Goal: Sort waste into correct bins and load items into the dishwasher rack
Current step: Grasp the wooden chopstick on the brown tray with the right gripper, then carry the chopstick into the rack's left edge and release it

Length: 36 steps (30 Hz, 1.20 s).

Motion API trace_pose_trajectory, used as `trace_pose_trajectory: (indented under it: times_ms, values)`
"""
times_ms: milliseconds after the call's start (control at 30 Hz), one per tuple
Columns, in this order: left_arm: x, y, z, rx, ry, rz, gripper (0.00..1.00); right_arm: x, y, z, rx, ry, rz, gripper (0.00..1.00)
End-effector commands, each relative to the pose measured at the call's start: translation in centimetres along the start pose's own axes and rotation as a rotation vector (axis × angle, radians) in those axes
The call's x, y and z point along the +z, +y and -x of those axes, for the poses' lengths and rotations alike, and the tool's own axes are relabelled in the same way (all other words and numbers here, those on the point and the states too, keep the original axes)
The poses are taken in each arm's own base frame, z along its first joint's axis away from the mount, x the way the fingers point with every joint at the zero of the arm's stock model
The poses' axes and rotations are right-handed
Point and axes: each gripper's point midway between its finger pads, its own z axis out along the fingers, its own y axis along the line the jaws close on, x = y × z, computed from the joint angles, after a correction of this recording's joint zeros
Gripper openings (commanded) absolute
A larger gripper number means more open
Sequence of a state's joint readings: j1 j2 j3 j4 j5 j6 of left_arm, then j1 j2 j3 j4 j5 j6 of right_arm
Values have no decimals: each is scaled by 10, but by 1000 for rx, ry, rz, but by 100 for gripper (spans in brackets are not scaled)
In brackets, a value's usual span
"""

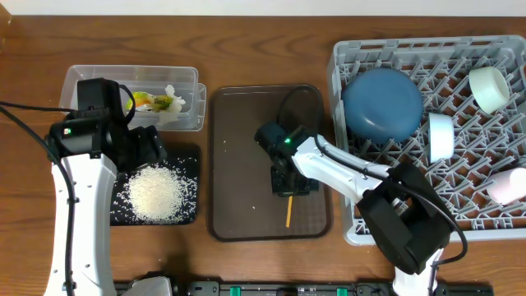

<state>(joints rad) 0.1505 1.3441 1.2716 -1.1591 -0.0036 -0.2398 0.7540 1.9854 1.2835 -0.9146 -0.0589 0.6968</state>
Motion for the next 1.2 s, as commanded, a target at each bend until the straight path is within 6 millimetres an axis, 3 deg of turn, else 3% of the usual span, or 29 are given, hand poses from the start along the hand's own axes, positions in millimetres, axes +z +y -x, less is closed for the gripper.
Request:
trace_pose_trajectory:
  times_ms: [0, 200, 333, 467, 633, 733, 867, 1000, 1167]
  values:
    - [-3, 3, 1, -15, -12, 6, 91, 19, -9, -14, 24, 51, -44, 12]
    - [-3, 3, 1, -15, -12, 6, 91, 17, -9, -12, 25, 45, -39, 5]
    - [-3, 3, 1, -15, -12, 6, 91, 1, -11, -2, 20, 8, -5, 1]
    - [-3, 3, 1, -15, -12, 6, 91, -35, -12, 14, -3, -80, 58, 1]
    - [-3, 3, 1, -15, -12, 6, 91, -99, -19, 30, -109, -246, 142, 1]
    - [-3, 3, 1, -15, -12, 6, 91, -138, -38, 35, -132, -358, 149, 1]
    - [-3, 3, 1, -15, -12, 6, 91, -173, -74, 36, -112, -457, 111, 1]
    - [-3, 3, 1, -15, -12, 6, 91, -177, -109, 32, -62, -440, 43, 1]
    - [-3, 3, 1, -15, -12, 6, 91, -151, -134, 22, -32, -335, -23, 1]
